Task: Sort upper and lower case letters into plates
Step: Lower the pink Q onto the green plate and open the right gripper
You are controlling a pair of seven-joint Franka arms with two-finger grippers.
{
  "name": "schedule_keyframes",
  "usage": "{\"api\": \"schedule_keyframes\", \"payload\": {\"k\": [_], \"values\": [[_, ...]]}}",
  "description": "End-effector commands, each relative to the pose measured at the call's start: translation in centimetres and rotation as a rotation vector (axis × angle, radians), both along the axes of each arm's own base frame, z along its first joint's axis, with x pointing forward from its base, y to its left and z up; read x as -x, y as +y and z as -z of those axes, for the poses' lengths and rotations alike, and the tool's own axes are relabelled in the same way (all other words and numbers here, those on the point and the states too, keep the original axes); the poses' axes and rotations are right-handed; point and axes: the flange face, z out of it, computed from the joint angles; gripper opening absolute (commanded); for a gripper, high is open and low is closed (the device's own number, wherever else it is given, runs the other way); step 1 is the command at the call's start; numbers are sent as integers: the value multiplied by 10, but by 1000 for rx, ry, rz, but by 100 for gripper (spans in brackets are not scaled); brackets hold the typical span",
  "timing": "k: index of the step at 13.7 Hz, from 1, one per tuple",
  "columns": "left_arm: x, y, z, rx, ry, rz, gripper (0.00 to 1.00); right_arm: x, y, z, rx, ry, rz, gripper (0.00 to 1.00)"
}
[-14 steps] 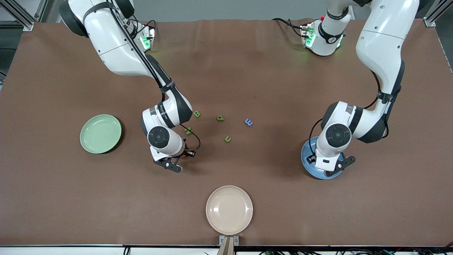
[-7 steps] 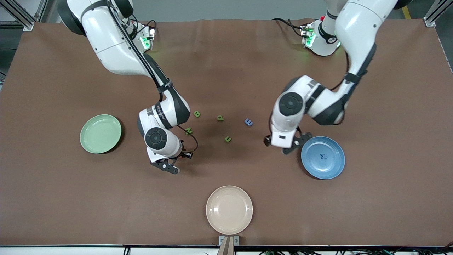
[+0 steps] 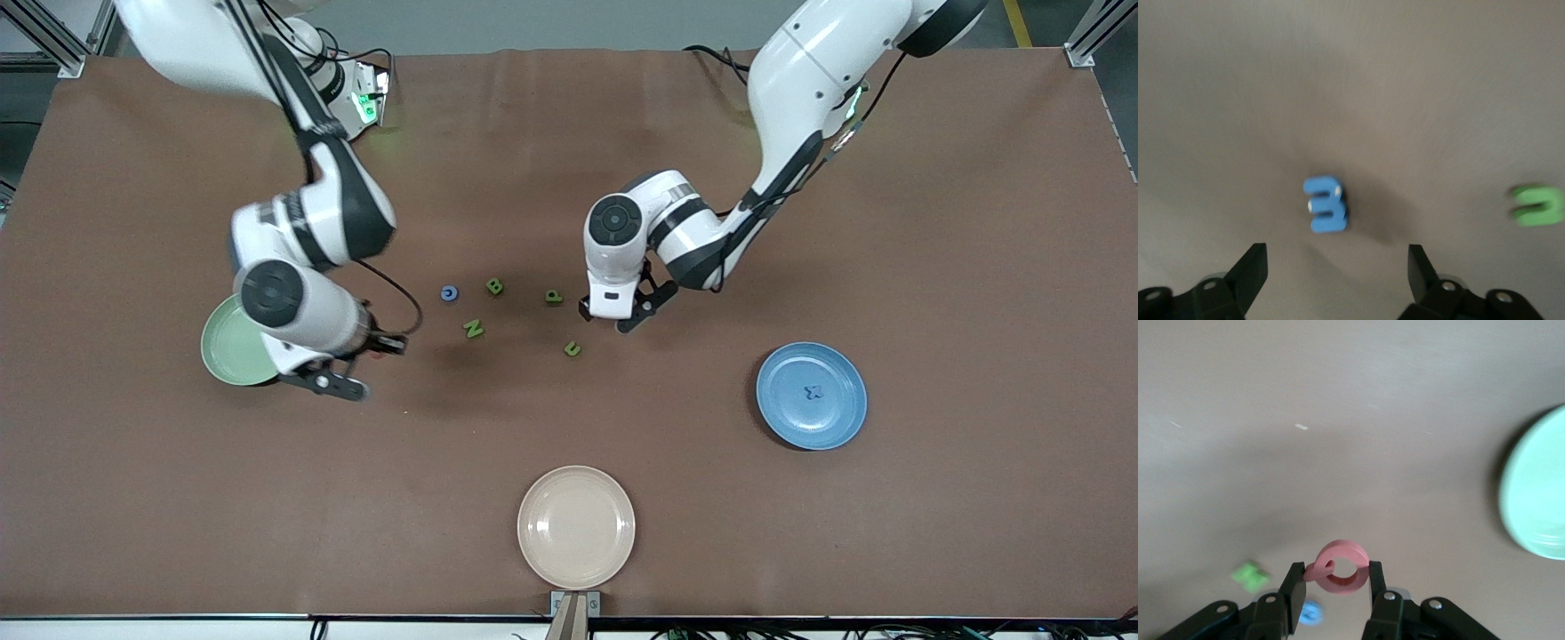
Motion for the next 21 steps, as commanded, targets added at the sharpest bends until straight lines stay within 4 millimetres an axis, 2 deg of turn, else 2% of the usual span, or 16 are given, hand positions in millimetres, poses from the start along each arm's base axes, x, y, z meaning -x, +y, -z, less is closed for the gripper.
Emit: {"api": "schedule_keyframes", "payload": {"k": [1, 3, 6, 8, 10, 12, 15, 17, 19, 20, 21], "values": [[9, 15, 2, -15, -7, -12, 90, 53, -77, -10, -19, 8, -74, 27], [8, 19, 0, -18, -9, -26, 88, 75, -128, 1, -38, -16, -110, 27], [9, 18, 5, 16, -26, -56, 83, 92, -191, 35, -56, -68, -154, 27], [13, 23, 12, 6, -44, -37, 74, 99, -221, 54, -60, -91, -165, 27], [8, 29, 14, -8, -67, -60, 71, 102, -246, 78, -63, -99, -168, 27], [5, 29, 13, 6, -88, -81, 67, 103, -257, 104, -65, -103, -158, 27], [4, 29, 13, 6, -89, -94, 48, 114, -258, 144, -73, -78, -151, 30], [4, 30, 14, 3, -87, -101, 27, 123, -255, 165, -75, -78, -153, 32], [2, 29, 10, 7, -93, -100, 2, 128, -254, 175, -74, -82, -153, 34], [-2, 28, 2, 11, -113, -94, 0, 128, -253, 175, -76, -76, -154, 42], [-14, 34, -7, 8, -140, -93, 0, 128, -252, 171, -77, -67, -154, 76]]}}
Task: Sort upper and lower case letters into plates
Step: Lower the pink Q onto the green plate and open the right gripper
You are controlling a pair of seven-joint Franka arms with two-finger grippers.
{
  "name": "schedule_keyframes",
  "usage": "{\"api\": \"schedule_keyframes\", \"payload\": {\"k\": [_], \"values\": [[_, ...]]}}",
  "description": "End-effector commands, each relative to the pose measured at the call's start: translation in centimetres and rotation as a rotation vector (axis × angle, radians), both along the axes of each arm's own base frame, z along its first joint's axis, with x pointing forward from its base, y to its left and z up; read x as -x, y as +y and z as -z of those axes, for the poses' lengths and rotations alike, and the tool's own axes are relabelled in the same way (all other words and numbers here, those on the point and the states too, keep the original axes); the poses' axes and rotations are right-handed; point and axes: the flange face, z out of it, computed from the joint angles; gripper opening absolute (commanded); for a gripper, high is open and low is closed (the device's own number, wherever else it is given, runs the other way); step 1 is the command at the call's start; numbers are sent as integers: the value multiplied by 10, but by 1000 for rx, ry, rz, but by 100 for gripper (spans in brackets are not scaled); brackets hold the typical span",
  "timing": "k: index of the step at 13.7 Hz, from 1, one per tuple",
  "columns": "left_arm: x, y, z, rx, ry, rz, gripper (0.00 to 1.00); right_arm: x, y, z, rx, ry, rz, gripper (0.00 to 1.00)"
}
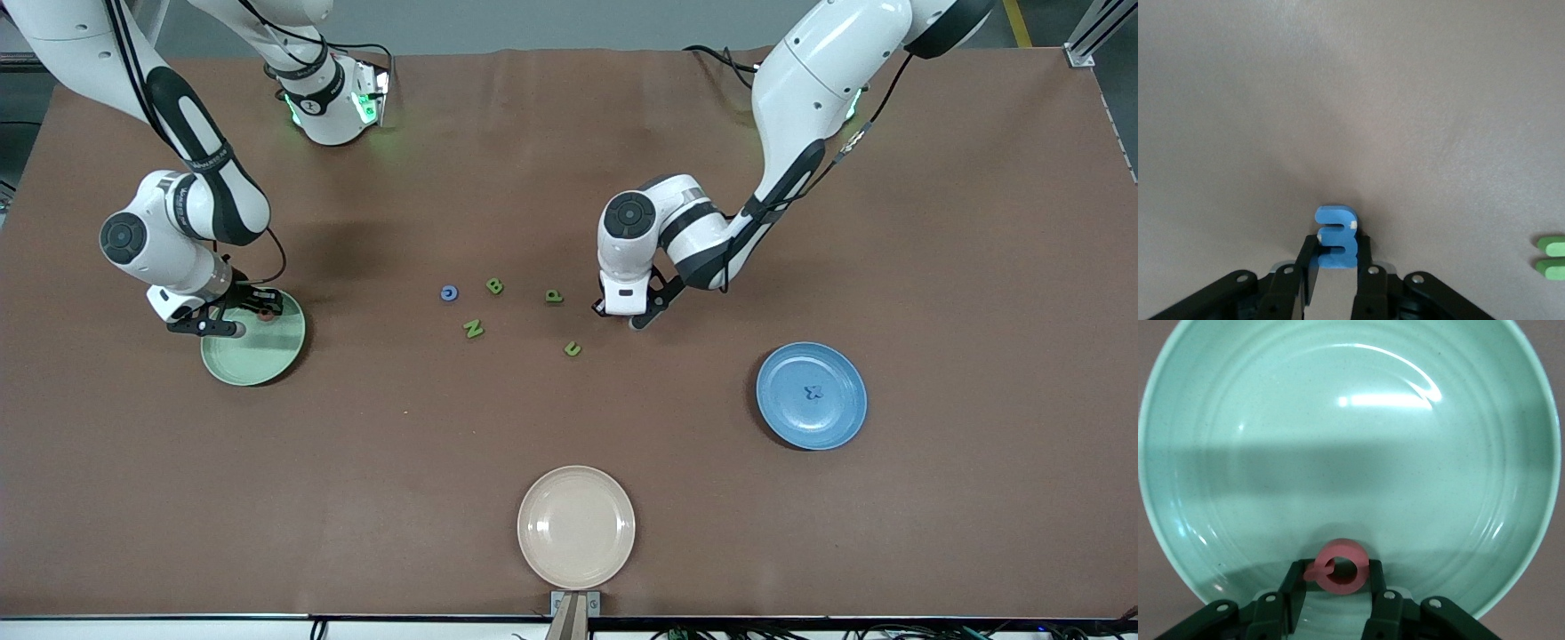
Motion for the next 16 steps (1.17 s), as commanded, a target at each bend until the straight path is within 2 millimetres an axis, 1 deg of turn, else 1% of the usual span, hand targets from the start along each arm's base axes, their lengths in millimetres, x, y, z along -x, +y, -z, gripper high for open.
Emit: {"api": "schedule_keyframes", "payload": {"k": [1, 3, 4, 5, 6, 7, 8, 10, 12, 13, 14, 15, 16], "values": [[-27, 24, -28, -17, -84, -12, 0, 9, 4, -1, -8, 32, -14, 100], [-56, 48, -53, -32, -157, 51, 0, 0, 7, -41, -10, 63, -13, 100], [-71, 64, -67, -35, -179, 82, 0, -7, 14, -67, -10, 79, -28, 100], [-87, 84, -81, -40, -198, 117, 0, -15, 25, -90, -7, 92, -31, 100], [-100, 103, -93, -51, -208, 147, 0, -22, 39, -109, 1, 104, -7, 100], [-108, 119, -99, -80, -200, 186, 0, -30, 58, -122, 11, 113, 18, 100], [-117, 137, -104, -102, -189, 221, 0, -38, 84, -130, 26, 109, 51, 100], [-133, 175, -105, -122, -172, 271, 0, -49, 137, -140, 48, 78, 132, 100], [-146, 210, -99, -134, -148, 302, 0, -57, 193, -128, 70, 78, 221, 100], [-153, 235, -91, -138, -127, 310, 0, -61, 223, -120, 80, 78, 258, 100], [-157, 252, -81, -135, -105, 320, 0, -66, 245, -111, 89, 82, 299, 100], [-161, 266, -76, -133, -95, 316, 1, -72, 266, -102, 96, 81, 343, 100], [-164, 277, -67, -127, -84, 307, 4, -76, 281, -93, 100, 80, 353, 100]]}}
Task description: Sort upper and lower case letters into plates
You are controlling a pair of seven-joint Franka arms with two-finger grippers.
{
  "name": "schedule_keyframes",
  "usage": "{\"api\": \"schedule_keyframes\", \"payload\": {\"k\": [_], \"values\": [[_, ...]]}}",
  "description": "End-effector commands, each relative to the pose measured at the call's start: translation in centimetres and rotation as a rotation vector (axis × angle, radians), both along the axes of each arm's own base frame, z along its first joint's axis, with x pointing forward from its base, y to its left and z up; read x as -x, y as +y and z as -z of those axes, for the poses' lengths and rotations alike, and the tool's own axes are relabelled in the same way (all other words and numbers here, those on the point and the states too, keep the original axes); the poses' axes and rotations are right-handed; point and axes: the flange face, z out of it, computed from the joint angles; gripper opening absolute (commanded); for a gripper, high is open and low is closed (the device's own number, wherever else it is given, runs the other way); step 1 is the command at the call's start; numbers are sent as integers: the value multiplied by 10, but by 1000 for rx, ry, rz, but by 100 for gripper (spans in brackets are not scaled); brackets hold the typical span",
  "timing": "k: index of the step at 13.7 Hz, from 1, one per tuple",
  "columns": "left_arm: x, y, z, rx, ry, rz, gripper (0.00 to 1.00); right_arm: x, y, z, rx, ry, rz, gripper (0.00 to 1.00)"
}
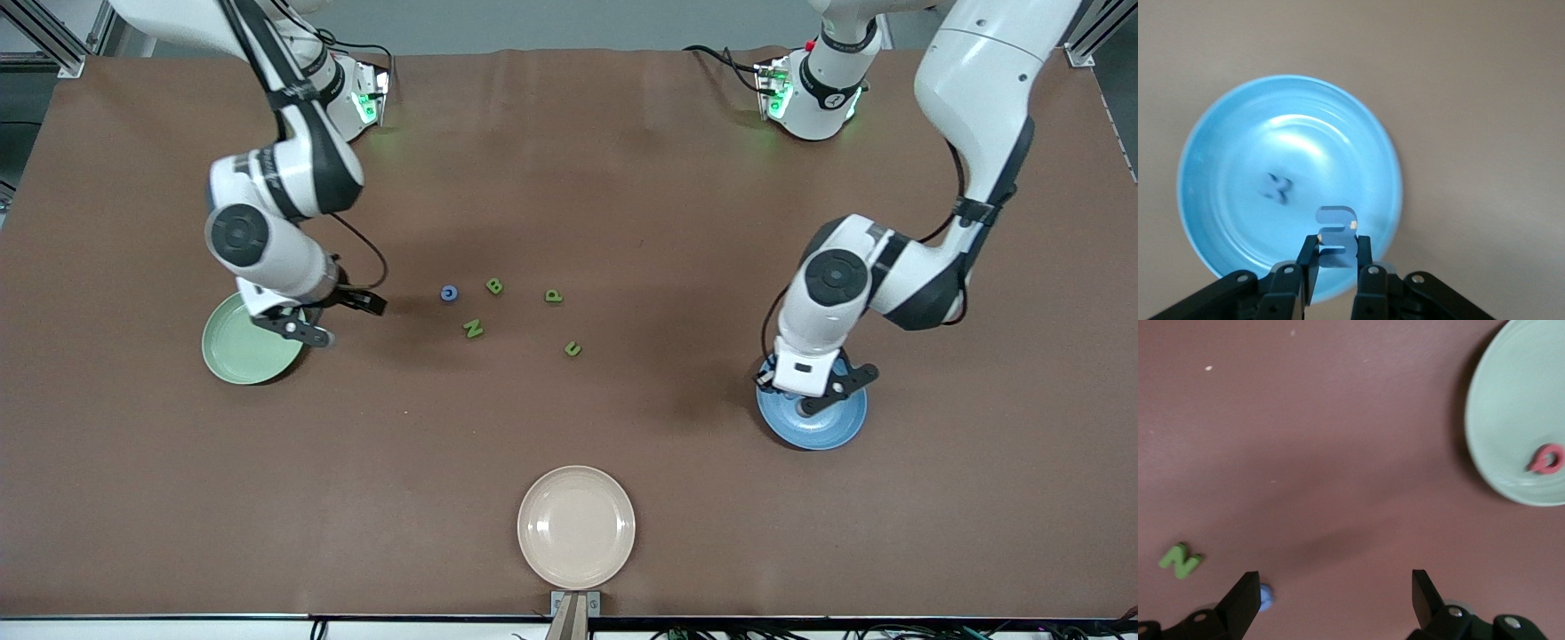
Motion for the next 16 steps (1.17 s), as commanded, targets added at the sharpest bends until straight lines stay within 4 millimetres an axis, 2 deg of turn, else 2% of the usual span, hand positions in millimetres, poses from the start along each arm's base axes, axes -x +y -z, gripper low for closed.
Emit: {"api": "schedule_keyframes", "payload": {"k": [1, 2, 3, 4, 5, 6, 7, 8, 10, 12, 16], "values": [[-4, 22, 21, 6, 33, 3, 9, -21, 38, 27, 10, 1, 39, 100], [-6, 33, 33, 12, 43, -8, 19, -22, 48, 37, 6, -5, 27, 100], [-9, 43, 40, 21, 48, -23, 38, -20, 59, 47, 5, -5, 7, 100], [-10, 46, 41, 23, 47, -16, 73, -17, 68, 56, 6, -8, -27, 100], [-11, 46, 37, 22, 40, -14, 94, -14, 82, 64, -9, -35, -76, 100], [-12, 44, 28, 20, 25, -10, 99, -12, 92, 66, -31, -62, -166, 100], [-17, 37, 11, 24, 7, -10, 100, -8, 104, 68, -51, -64, -299, 100], [-12, 16, 1, 35, 16, 3, 100, -2, 118, 72, -64, -62, -409, 100], [-7, -25, -22, 51, 36, 36, 99, 7, 138, 77, -71, -63, -523, 100], [-4, -63, -41, 115, 49, 14, 99, 14, 150, 79, -71, -65, -612, 100], [23, -171, -30, 191, 69, -43, 90, 15, 154, 105, -45, -101, -676, 96]]}}
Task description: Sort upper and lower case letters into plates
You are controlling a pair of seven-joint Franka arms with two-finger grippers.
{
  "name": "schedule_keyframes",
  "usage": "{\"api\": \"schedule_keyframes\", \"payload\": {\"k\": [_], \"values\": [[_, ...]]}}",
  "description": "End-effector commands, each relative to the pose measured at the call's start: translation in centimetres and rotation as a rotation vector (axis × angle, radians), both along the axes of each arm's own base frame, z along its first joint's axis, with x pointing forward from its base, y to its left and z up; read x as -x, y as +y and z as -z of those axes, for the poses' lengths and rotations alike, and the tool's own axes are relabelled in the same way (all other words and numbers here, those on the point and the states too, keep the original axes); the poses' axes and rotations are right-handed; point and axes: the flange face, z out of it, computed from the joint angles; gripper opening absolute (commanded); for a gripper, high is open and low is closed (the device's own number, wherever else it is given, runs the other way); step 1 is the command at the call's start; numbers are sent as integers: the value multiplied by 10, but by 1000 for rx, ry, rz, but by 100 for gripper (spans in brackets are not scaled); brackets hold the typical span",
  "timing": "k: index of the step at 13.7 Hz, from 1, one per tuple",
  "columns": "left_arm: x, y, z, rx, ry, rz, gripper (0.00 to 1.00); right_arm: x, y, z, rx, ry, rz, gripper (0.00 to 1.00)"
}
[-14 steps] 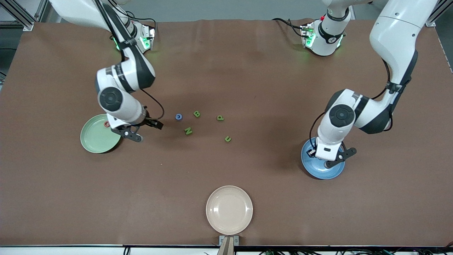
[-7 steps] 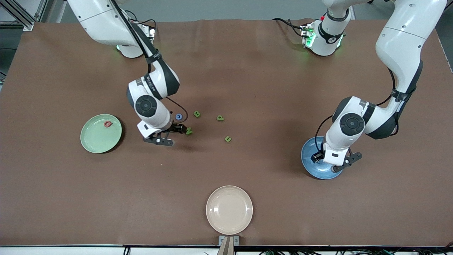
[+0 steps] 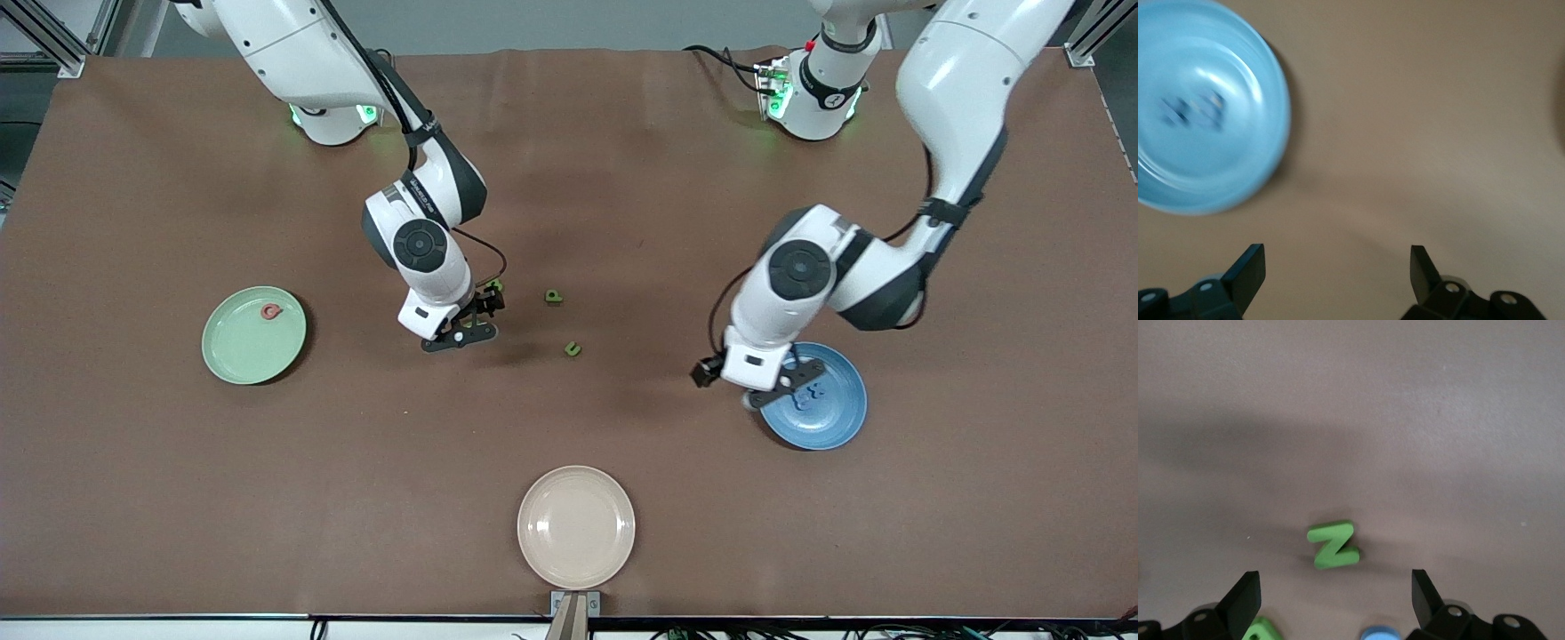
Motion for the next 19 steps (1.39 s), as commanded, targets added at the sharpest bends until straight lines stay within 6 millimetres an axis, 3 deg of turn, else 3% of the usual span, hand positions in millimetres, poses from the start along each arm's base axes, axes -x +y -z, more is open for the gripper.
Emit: {"api": "schedule_keyframes", "payload": {"k": [1, 3, 5, 8, 12, 19], "values": [[12, -67, 10, 45, 25, -45, 91, -4, 0, 21, 15, -31, -51, 92], [36, -109, 21, 53, 45, -96, 93, -6, -1, 23, 17, -31, -49, 86], [51, -138, 32, 68, 62, -126, 94, -7, -2, 23, 15, -32, -47, 83], [69, -181, 65, 22, 36, -223, 94, -7, -2, 25, 16, -29, -45, 79], [78, -206, 97, 1, 2, -313, 93, -5, -1, 28, 18, -24, -42, 64], [80, -228, 121, 58, 7, -380, 90, -5, -4, 36, 16, -15, -32, 30]]}}
